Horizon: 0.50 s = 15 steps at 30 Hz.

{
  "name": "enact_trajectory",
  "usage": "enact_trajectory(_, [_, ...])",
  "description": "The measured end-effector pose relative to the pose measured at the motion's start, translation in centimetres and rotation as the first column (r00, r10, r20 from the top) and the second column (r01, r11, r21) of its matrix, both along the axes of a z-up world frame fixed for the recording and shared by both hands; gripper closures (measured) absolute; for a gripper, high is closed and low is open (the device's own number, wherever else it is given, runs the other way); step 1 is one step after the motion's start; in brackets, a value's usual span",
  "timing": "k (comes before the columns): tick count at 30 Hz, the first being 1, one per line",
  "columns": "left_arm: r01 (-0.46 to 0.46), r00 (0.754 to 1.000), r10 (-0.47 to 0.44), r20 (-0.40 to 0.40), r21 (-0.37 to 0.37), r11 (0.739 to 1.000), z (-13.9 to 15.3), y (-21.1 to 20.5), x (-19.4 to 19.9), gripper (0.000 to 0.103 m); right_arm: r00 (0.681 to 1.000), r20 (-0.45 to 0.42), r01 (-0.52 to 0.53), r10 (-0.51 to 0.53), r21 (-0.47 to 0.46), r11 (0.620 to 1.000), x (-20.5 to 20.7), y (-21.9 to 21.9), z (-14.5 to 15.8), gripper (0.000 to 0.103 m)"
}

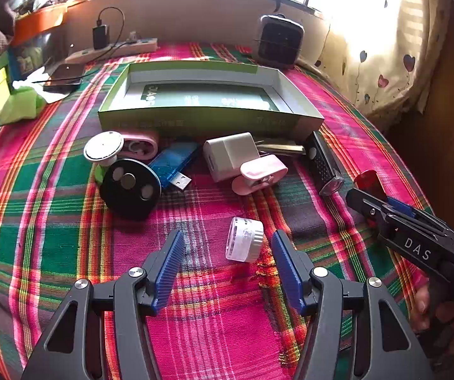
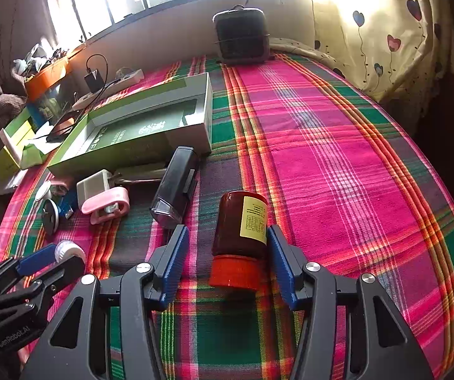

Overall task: Organize rigid objects
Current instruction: 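Move right tool to the brown red-capped bottle while left tool approaches the small white jar, then close right gripper on the brown bottle while left gripper closes on the white jar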

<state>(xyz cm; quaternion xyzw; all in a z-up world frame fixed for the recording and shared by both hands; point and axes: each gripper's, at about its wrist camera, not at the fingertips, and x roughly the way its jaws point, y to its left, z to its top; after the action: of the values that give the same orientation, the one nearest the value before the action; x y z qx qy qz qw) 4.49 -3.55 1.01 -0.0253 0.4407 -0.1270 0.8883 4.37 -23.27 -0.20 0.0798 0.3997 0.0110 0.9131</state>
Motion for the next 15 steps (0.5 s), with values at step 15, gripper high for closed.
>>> enact_trajectory(15, [0.043, 0.999, -0.043, 0.018, 0.008, 0.999, 0.01, -0.42, -0.07, 0.084, 1.0, 0.017, -0.007, 0.008, -0.048, 0.999, -0.42, -0.28, 0.01, 0.07])
